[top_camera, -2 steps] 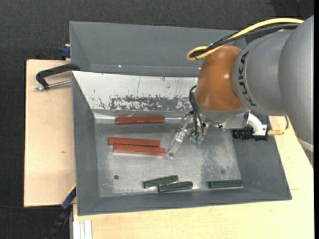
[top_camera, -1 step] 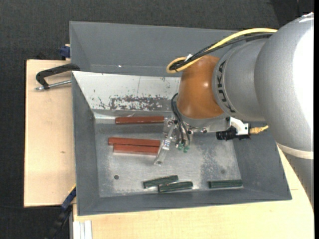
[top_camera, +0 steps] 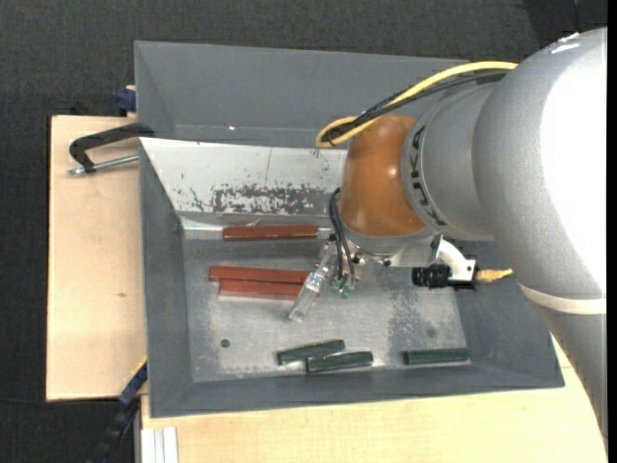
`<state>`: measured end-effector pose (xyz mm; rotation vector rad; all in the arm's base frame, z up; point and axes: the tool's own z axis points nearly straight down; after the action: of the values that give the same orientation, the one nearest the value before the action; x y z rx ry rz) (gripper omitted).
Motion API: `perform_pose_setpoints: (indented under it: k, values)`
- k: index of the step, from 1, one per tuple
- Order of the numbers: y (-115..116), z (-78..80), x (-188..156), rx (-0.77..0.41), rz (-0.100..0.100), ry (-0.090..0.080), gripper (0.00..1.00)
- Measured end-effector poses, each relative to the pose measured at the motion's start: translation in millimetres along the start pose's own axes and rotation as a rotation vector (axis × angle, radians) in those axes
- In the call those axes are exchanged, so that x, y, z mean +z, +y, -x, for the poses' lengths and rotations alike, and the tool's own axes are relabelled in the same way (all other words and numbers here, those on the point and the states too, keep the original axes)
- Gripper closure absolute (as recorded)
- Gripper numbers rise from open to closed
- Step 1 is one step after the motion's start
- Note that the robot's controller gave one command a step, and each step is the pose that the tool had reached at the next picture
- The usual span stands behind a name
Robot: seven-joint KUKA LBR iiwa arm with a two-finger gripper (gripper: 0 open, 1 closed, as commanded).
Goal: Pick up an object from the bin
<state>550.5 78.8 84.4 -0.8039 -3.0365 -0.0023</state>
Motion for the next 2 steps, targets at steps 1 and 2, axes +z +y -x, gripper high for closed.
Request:
perform_pose_setpoints:
  k: [1,2]
  values:
    - [25.4,6.2,7.4,-0.059,0.001,-0.004,0.00]
    - [43.8,-9.8,12.4,0.057,0.001,-0.001,0.00]
